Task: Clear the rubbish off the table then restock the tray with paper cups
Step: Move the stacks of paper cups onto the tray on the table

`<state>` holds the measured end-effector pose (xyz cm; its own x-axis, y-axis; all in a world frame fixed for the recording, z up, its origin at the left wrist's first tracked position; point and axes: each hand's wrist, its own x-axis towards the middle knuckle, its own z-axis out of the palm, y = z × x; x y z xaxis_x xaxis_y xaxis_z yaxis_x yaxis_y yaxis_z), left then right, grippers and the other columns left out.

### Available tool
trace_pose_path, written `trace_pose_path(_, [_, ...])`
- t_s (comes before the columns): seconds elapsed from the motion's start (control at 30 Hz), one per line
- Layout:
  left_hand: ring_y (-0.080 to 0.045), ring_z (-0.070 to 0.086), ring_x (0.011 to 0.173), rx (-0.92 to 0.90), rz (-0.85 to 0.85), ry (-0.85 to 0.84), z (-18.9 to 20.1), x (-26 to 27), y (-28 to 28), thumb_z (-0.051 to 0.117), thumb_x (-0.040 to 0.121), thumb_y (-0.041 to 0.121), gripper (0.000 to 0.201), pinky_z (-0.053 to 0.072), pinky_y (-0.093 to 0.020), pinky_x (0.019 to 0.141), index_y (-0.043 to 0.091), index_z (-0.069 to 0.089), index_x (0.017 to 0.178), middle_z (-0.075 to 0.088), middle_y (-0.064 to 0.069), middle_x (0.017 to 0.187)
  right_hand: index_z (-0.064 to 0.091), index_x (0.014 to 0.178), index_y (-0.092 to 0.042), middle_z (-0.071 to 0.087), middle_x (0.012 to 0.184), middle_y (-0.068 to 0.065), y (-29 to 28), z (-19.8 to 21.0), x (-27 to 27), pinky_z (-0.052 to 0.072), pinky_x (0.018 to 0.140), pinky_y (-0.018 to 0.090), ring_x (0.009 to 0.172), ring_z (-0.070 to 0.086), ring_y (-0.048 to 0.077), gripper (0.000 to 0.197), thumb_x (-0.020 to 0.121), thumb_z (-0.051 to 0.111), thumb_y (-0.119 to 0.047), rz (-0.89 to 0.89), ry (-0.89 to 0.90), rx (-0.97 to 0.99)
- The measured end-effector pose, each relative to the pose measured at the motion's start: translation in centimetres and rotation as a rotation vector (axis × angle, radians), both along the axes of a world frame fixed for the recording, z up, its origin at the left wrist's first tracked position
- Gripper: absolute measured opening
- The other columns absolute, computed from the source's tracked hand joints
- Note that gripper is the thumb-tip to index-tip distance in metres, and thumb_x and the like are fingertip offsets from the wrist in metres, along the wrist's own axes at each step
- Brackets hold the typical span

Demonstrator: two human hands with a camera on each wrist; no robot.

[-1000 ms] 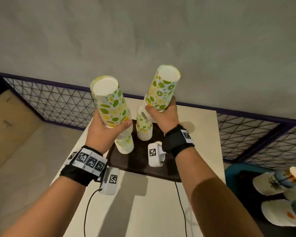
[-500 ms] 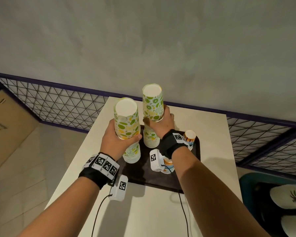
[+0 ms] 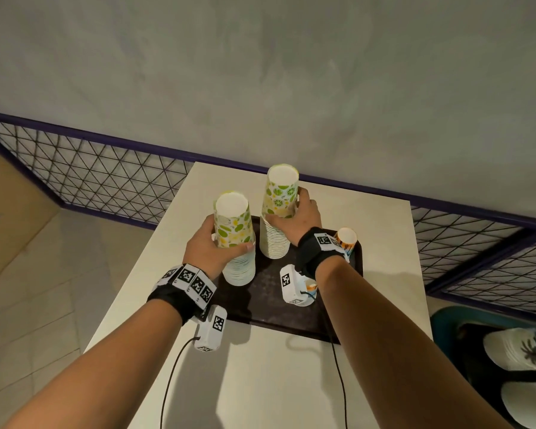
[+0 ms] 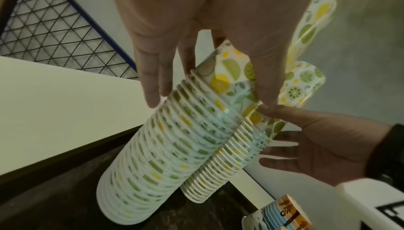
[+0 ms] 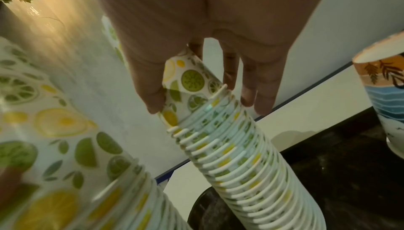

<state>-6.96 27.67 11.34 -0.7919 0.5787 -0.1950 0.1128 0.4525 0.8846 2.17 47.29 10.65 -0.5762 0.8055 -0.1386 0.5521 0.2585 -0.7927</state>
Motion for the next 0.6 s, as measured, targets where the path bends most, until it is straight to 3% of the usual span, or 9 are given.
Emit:
trace_pose_path(0.1, [-0.017,0.068,0.106,0.003,-0.011,0.012,-0.1,0.0,0.2,0.097,0.072,0.025,0.078,0.053,-0.027,0.089,0.023,0.057,0.139,0.068,0.007,0.119,0.039,0.142,-0.024,0.055,0.131,0.009,-0.2,-0.2,-0.4,0.049,0.102,0.045,0.122,0.056,0.031,0.087,0.072,0.085,-0.044,0.002,-0.02,0.041])
trace_pose_path(0.4, [-0.023,0.064,0.127,-0.027,-0.053,0.039,-0.7,-0.6,1.1,0.093,0.077,0.03,0.083,0.052,-0.042,0.108,0.027,0.048,0.147,0.063,0.01,0.127,0.036,0.141,-0.02,0.053,0.13,0.011,-0.2,0.0,-0.7,0.047,0.096,0.038,0.12,0.056,0.03,0.086,0.074,0.084,-0.046,0.014,-0.054,0.075])
trace_pose_path(0.5, [-0.02,0.06,0.133,0.006,-0.071,0.011,-0.1,-0.3,0.9,0.095,0.074,0.027,0.105,0.048,-0.047,0.115,0.029,0.034,0.159,0.059,0.01,0.138,0.031,0.147,-0.021,0.051,0.137,0.011,-0.1,0.9,-0.1,0.046,0.1,0.04,0.126,0.053,0.032,0.093,0.073,0.085,-0.041,0.035,-0.08,0.04])
trace_pose_path(0.6, [-0.024,0.042,0.15,0.067,-0.018,0.031,1.9,0.5,0.7,0.099,0.057,0.046,0.139,0.039,-0.054,0.123,0.035,0.014,0.167,0.042,-0.003,0.162,0.021,0.153,-0.026,0.044,0.149,0.011,0.0,2.1,2.0,0.043,0.107,0.042,0.135,0.048,0.031,0.102,0.074,0.085,-0.038,0.021,-0.077,0.007])
